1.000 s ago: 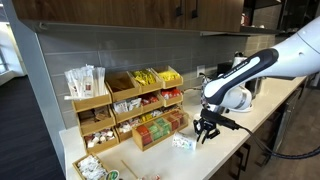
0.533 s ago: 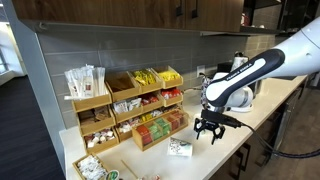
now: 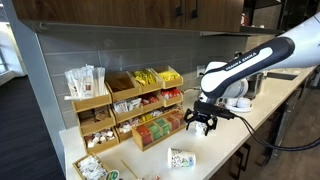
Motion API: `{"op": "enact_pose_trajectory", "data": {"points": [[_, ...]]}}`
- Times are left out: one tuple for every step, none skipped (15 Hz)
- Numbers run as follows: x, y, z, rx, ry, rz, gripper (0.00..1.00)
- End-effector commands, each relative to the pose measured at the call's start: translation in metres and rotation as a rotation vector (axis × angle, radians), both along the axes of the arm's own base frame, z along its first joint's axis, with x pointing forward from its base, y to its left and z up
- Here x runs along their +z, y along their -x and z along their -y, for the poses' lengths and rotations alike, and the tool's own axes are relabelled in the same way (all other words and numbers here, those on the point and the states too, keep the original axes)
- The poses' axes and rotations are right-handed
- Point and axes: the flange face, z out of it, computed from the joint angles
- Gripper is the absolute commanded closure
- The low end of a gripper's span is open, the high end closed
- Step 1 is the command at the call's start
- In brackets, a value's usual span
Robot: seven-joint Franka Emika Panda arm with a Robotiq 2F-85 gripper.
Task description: Pick up one paper cup from the stack and place it right side up on the kitchen counter, pick up the upside down cup and place it in the paper cup to the right
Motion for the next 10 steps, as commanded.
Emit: {"op": "enact_pose_trajectory", "data": {"points": [[0.011,-0.011,-0.023,0.077,-0.004,-0.022,0.00],[0.012,-0.014,-0.029,0.106,0.008,-0.028,0.00],[0.012,-0.019,-0.035,0.133,0.010,-0.040,0.00],[0.012,-0.023,-0.042,0.163,0.015,-0.046,0.00],[0.013,-0.028,-0.048,0.189,0.026,-0.048,0.00],[0.017,-0.016,-0.040,0.134,0.006,-0.022,0.00],[0.017,-0.020,-0.045,0.151,0.010,-0.026,0.00],[0.016,-0.023,-0.047,0.159,0.011,-0.028,0.00],[0.015,-0.025,-0.048,0.163,0.012,-0.030,0.00],[0.014,-0.026,-0.048,0.164,0.012,-0.032,0.00]]}}
